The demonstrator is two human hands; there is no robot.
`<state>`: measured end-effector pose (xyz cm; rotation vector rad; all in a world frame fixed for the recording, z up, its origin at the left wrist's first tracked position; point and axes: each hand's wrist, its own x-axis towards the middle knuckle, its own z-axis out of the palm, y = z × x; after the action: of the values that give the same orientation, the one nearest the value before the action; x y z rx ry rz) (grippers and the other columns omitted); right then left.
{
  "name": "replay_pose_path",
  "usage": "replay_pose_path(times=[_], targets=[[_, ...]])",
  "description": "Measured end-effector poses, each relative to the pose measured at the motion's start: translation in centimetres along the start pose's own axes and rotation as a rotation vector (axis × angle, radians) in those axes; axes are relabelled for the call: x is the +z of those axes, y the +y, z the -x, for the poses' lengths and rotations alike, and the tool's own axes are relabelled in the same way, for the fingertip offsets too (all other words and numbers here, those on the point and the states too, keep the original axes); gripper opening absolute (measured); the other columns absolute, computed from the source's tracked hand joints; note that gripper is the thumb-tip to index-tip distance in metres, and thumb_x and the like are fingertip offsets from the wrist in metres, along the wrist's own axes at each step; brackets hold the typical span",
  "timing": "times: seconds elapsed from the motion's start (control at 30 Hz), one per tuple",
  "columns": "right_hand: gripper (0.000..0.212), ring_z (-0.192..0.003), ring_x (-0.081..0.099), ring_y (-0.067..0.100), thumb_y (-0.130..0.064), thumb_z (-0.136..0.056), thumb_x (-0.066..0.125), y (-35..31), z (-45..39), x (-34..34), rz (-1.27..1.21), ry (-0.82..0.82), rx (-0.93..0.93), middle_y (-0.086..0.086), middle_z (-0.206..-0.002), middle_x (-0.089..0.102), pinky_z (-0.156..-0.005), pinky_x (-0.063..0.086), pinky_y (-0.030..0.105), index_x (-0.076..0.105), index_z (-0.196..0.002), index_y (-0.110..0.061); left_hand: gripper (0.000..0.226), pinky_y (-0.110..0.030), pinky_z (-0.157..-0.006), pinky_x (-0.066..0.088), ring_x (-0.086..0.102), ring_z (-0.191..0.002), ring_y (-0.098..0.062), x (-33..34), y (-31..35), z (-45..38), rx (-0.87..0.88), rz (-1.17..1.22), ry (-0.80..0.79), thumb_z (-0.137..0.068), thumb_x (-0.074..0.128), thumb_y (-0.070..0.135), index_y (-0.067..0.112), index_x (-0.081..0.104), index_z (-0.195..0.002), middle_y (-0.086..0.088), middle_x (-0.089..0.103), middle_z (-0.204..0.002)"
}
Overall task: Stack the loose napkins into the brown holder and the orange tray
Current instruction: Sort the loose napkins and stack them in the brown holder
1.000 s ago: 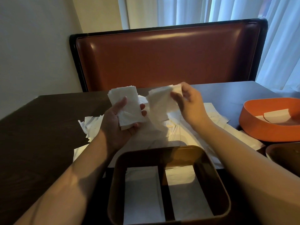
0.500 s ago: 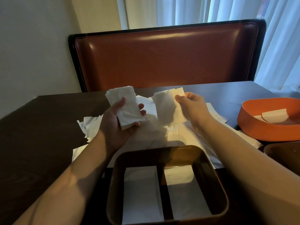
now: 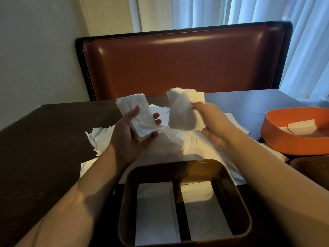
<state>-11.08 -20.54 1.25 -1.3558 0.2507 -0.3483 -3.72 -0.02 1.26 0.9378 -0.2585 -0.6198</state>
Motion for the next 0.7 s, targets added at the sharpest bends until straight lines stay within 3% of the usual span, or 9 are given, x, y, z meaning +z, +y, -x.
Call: replay_pose_path(times=[0.1, 0.17, 0.23, 0.33, 0.4, 0.47, 0.53, 0.6, 0.7], targets=[[0.023, -0.089, 0.069, 0.019, -0.023, -0.098, 0.054, -0.5, 0.4, 0.2, -0.223, -0.098, 0.039, 0.008, -0.095, 0.068, -0.087, 0.055, 0.033, 0.064, -0.112, -0.008, 0.057, -0.037, -0.078, 0.055, 0.073, -0.089, -0.022, 0.4, 0.0, 0.1, 0.015, -0.027, 0.024, -0.079, 0.061, 0.039, 0.019, 0.051, -0.130, -0.009, 0.074, -0.102], [0.030, -0.098, 0.066, 0.022, -0.025, -0.095, 0.058, -0.2, 0.6, 0.6, -0.218, -0.165, 0.049, 0.010, -0.102, 0.067, -0.095, 0.053, 0.037, 0.063, -0.118, -0.006, 0.041, -0.038, -0.077, 0.056, 0.073, -0.082, -0.021, 0.7, -0.1, 0.2, 0.029, -0.040, 0.042, -0.083, 0.059, 0.037, 0.018, 0.054, -0.119, -0.005, 0.076, -0.089], [0.028, -0.097, 0.065, 0.022, -0.024, -0.090, 0.062, 0.2, 0.8, 1.1, -0.110, -0.190, 0.030, 0.007, -0.098, 0.069, -0.088, 0.056, 0.037, 0.066, -0.112, -0.007, 0.031, -0.042, -0.078, 0.057, 0.071, -0.088, -0.024, 0.9, -0.2, 0.3, 0.027, -0.065, 0.073, -0.087, 0.060, 0.034, 0.020, 0.055, -0.114, -0.003, 0.077, -0.085], [0.016, -0.092, 0.068, 0.019, -0.018, -0.094, 0.058, 0.7, 1.1, 1.6, -0.140, -0.203, 0.018, 0.002, -0.091, 0.072, -0.085, 0.057, 0.038, 0.067, -0.107, -0.012, 0.060, -0.050, -0.090, 0.054, 0.062, -0.110, -0.032, 1.0, -0.1, 0.5, 0.009, -0.102, 0.099, -0.071, 0.069, 0.036, 0.022, 0.050, -0.126, -0.009, 0.068, -0.115], [0.028, -0.089, 0.069, 0.017, -0.021, -0.083, 0.063, 0.7, 1.3, 1.8, -0.215, -0.229, 0.012, 0.003, -0.092, 0.073, -0.085, 0.057, 0.036, 0.065, -0.109, -0.013, 0.071, -0.054, -0.096, 0.051, 0.060, -0.115, -0.034, 1.0, -0.2, 0.5, 0.001, -0.134, 0.093, -0.067, 0.070, 0.038, 0.023, 0.047, -0.132, -0.011, 0.062, -0.127], [0.039, -0.090, 0.069, 0.019, -0.022, -0.074, 0.065, 0.8, 1.4, 2.2, -0.209, -0.242, -0.020, 0.004, -0.094, 0.072, -0.086, 0.057, 0.038, 0.064, -0.112, -0.011, 0.054, -0.054, -0.096, 0.050, 0.061, -0.112, -0.032, 1.1, -0.2, 0.6, -0.006, -0.145, 0.044, -0.070, 0.066, 0.036, 0.024, 0.052, -0.120, -0.011, 0.063, -0.121], [0.032, -0.088, 0.071, 0.018, -0.015, -0.079, 0.069, 0.9, 1.4, 2.7, -0.165, -0.219, -0.039, 0.002, -0.091, 0.074, -0.080, 0.061, 0.036, 0.064, -0.110, -0.010, 0.036, -0.050, -0.090, 0.052, 0.062, -0.105, -0.029, 1.2, -0.3, 0.8, -0.005, -0.159, 0.016, -0.076, 0.061, 0.034, 0.023, 0.054, -0.109, -0.010, 0.064, -0.112], [0.022, -0.078, 0.073, 0.013, -0.009, -0.084, 0.071, 1.0, 1.2, 3.2, -0.108, -0.137, -0.039, -0.002, -0.084, 0.075, -0.067, 0.060, 0.028, 0.065, -0.106, -0.012, 0.033, -0.047, -0.084, 0.053, 0.063, -0.100, -0.027, 1.3, -0.3, 0.9, -0.002, -0.182, 0.003, -0.075, 0.061, 0.033, 0.022, 0.055, -0.107, -0.008, 0.066, -0.107], [0.031, -0.078, 0.072, 0.015, -0.010, -0.084, 0.073, 1.2, 0.7, 3.6, -0.043, -0.053, -0.046, -0.001, -0.087, 0.073, -0.064, 0.060, 0.031, 0.063, -0.113, -0.008, 0.030, -0.047, -0.080, 0.055, 0.067, -0.092, -0.024, 1.2, -0.5, 0.7, 0.006, -0.247, -0.013, -0.074, 0.063, 0.025, 0.021, 0.060, -0.104, -0.002, 0.075, -0.086]])
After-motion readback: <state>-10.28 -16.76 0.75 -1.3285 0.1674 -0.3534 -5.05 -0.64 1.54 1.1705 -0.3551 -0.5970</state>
